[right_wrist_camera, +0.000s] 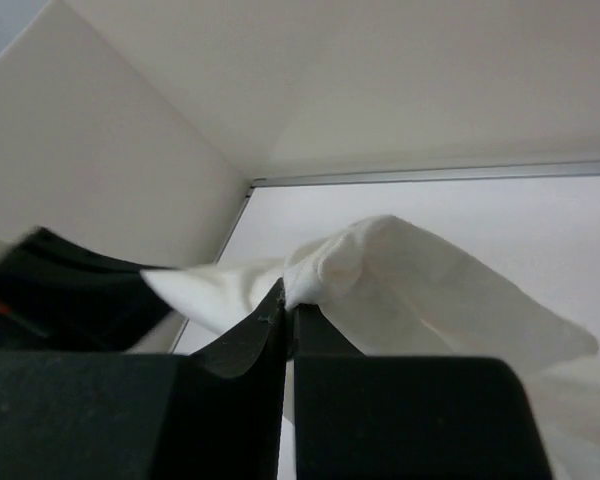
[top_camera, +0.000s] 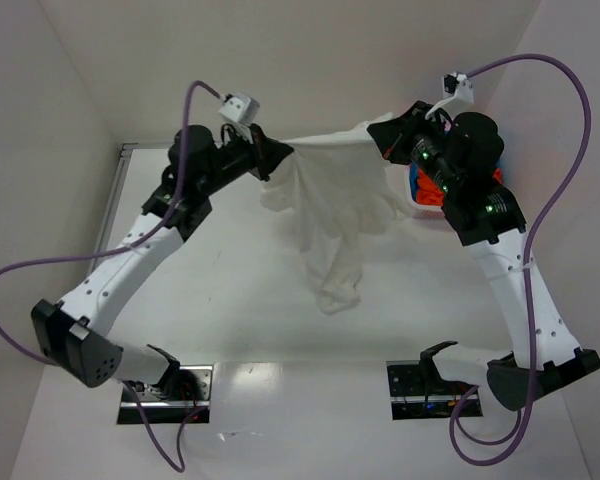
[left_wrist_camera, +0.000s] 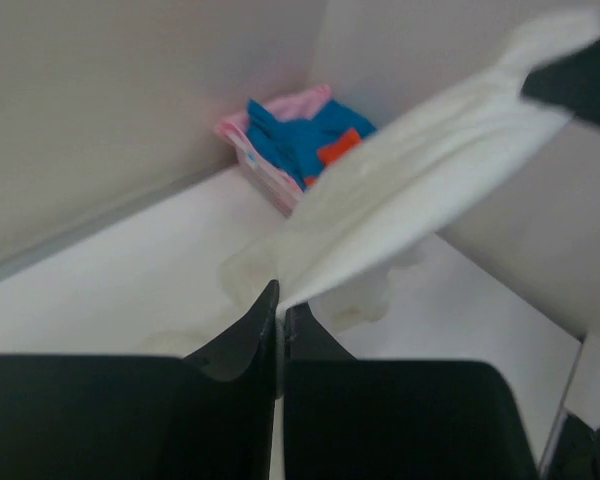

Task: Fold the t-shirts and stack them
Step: Move the tshirt to the center of the board

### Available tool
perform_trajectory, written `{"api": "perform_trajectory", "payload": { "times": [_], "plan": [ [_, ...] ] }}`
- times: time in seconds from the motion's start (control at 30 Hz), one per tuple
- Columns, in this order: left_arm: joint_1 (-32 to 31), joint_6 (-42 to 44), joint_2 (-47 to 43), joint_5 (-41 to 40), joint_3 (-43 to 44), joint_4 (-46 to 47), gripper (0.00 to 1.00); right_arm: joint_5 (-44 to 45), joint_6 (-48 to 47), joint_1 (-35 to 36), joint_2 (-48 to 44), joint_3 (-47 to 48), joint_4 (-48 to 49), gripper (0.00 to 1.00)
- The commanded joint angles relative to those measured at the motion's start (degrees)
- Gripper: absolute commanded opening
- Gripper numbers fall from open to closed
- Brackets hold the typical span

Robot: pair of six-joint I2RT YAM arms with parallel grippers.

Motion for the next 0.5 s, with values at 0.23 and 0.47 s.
{"api": "perform_trajectory", "payload": {
  "times": [0.23,0.47],
  "plan": [
    [3.7,11.0,-11.7,-20.0,22.3,-14.8,0.0,4.1,-4.6,-0.2,1.6,6.1,7.2,0.03],
    [3.7,12.8,-12.2,-20.9,22.3,-16.0,0.0,6.1,-8.2,-0.2,2.9,8.8,7.8,0.03]
  ]
}}
